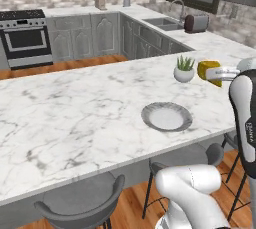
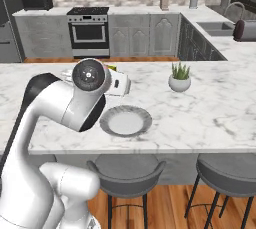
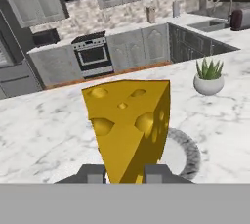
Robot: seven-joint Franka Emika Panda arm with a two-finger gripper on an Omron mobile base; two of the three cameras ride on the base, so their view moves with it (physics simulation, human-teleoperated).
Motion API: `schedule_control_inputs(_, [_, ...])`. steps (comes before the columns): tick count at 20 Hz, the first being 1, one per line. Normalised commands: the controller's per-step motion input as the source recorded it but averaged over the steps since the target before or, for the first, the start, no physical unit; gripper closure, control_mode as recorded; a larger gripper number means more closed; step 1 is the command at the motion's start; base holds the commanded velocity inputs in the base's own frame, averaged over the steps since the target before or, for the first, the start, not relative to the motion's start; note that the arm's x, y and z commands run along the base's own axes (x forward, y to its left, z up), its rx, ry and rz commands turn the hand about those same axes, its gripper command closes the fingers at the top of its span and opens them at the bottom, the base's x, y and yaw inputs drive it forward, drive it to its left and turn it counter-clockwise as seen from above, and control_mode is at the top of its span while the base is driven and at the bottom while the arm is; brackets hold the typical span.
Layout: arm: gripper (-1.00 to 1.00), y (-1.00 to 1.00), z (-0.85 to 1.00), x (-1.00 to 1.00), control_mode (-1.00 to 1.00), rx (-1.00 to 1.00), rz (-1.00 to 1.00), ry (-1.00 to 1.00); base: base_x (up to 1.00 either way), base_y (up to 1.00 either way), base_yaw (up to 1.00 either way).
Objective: Take the cheese, steak, and avocado from the fridge and place them on the plate on the dining counter to create an appetizer plate.
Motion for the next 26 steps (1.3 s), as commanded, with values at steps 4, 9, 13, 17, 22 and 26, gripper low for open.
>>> schedule_control_inputs(4, [1.0, -0.05, -0.19, 0.36, -1.0, 0.0, 0.0, 0.32, 0.0, 0.0, 0.0])
schedule_control_inputs(9, [1.0, 0.0, -0.61, 0.43, -1.0, 0.0, 0.0, 0.13, 0.0, 0.0, 0.0])
schedule_control_inputs(13, [1.0, 0.0, -0.95, 0.54, -1.0, -0.03, 0.0, 0.01, 0.0, 0.0, 0.0])
schedule_control_inputs(17, [1.0, 0.0, -0.98, 0.52, -1.0, -0.02, 0.0, -0.02, 0.0, 0.0, 0.0])
schedule_control_inputs(22, [1.0, -0.04, -0.58, 0.51, -1.0, 0.0, 0.07, -0.06, 0.0, 0.0, 0.0])
schedule_control_inputs(26, [1.0, -0.11, -0.33, 0.44, -1.0, 0.02, 0.2, 0.02, 0.0, 0.0, 0.0])
